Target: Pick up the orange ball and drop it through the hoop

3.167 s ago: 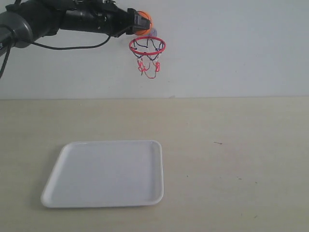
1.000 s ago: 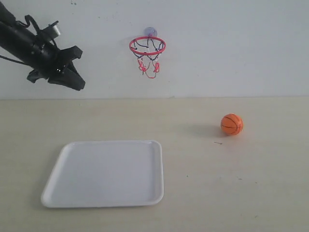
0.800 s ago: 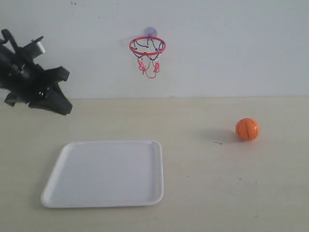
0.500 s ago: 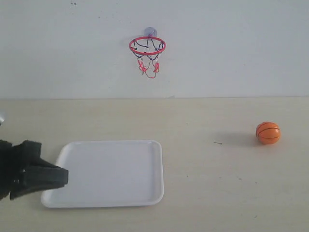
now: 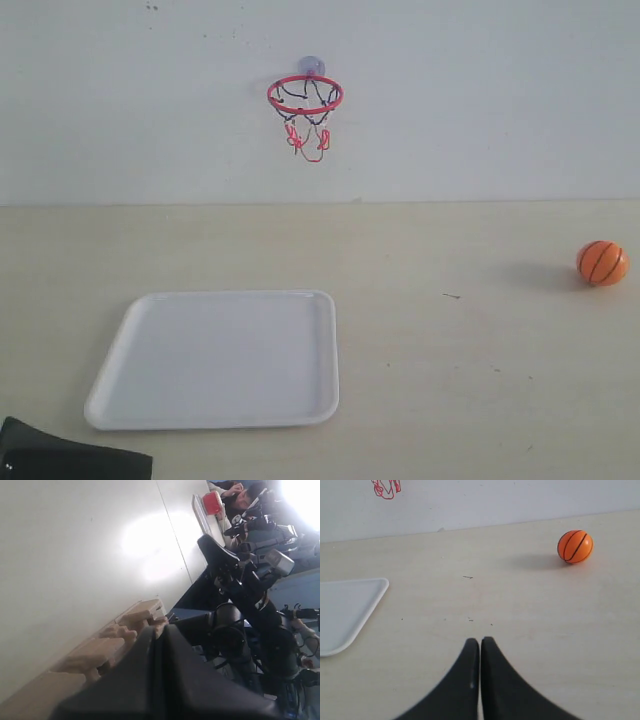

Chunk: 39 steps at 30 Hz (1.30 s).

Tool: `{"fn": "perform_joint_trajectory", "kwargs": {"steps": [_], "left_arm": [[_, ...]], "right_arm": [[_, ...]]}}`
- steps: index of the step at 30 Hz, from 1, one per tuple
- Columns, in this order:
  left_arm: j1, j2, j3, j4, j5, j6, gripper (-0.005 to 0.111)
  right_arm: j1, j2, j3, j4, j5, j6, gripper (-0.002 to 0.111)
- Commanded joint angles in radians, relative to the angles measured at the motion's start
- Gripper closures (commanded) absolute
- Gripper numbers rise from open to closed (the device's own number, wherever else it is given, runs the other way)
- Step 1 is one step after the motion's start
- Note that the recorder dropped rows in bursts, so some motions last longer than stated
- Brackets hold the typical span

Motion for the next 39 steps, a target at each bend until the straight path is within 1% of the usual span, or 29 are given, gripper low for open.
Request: {"fn": "perform_joint_trajectory", "kwargs": {"steps": [1,6,17,22,25,27,28,29,31,36,37,39], "left_arm": [[-0.005,-0.041,0.006,-0.058,0.014,0.010,0.103],[-0.005,-0.180,0.006,-0.058,0.014,0.010,0.103],[-0.005,-0.570,0.006,-0.060,0.014,0.012,0.103],[-0.005,-0.640,0.006,-0.084,0.014,0.012,0.103],[-0.005,-0.683,0.006,-0.144,0.014,0.014,0.103],[-0.005,-0.733,0.006,-0.194,-0.107,0.014,0.103],[-0.001,-0.768,0.006,-0.223,-0.211,0.002,0.103],[0.001,-0.806,0.006,-0.244,-0.280,-0.022,0.103],[0.001,-0.879,0.003,-0.244,-0.405,-0.083,0.103],[0.001,-0.998,0.002,-0.244,-0.614,-0.260,0.103],[0.001,-1.016,0.002,-0.244,-0.643,-0.307,0.103],[0.001,-1.045,-0.005,-0.244,-0.659,-0.398,0.103]], "right_arm": [[0.002,-0.004,-0.001,-0.006,-0.006,-0.003,0.108],[0.002,-0.004,-0.001,-0.004,-0.017,-0.001,0.108],[0.002,-0.004,-0.001,-0.004,-0.017,-0.001,0.108],[0.002,-0.004,-0.001,-0.004,-0.017,-0.001,0.108],[0.002,-0.004,-0.001,-0.004,-0.017,-0.001,0.108],[0.002,-0.004,-0.001,-0.004,-0.017,-0.001,0.108],[0.002,-0.004,-0.001,-0.004,-0.017,-0.001,0.108],[0.002,-0.004,-0.001,-0.004,-0.017,-0.001,0.108],[0.002,-0.004,-0.001,-0.004,-0.017,-0.001,0.108],[0.002,-0.004,-0.001,-0.004,-0.017,-0.001,0.108],[0.002,-0.004,-0.001,-0.004,-0.017,-0.001,0.108],[0.002,-0.004,-0.001,-0.004,-0.017,-0.001,0.108]]}}
